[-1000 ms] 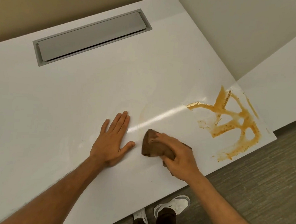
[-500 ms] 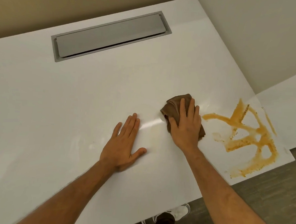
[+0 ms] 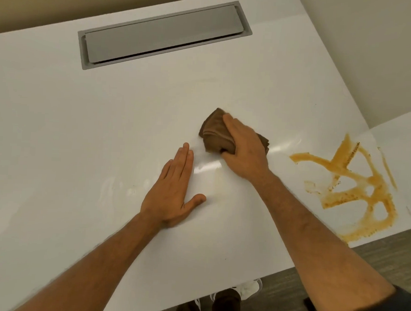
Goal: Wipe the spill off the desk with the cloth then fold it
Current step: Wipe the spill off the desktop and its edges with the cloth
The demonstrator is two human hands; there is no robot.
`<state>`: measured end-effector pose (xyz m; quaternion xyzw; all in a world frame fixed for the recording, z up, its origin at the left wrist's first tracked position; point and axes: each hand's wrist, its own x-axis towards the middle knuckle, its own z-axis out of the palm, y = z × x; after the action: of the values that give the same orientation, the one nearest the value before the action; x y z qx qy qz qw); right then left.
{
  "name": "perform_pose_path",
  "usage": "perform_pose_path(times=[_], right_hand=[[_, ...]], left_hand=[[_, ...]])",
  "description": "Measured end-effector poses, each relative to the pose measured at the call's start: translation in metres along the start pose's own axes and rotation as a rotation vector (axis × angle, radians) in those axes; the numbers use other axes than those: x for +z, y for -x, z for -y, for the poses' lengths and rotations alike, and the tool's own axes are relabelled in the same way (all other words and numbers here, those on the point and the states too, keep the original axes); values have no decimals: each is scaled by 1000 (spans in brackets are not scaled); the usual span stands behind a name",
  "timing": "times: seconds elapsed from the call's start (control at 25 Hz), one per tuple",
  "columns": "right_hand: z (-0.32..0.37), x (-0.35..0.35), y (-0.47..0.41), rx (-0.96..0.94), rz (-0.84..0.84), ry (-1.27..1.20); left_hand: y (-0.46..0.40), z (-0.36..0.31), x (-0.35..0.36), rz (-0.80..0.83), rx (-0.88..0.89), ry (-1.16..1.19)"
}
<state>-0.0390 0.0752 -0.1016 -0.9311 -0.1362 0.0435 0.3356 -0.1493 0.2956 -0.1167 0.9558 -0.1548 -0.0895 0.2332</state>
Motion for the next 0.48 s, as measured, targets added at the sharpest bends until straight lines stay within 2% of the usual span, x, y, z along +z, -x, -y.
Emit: perform_pose_path(times=[0.2,0.48], right_hand=[[6,3,70,-162,139,-1],[7,4,185,-92,98,-59]], left_hand=[[3,-3,-2,-1,0,-15],[5,-1,0,28,39,-99]])
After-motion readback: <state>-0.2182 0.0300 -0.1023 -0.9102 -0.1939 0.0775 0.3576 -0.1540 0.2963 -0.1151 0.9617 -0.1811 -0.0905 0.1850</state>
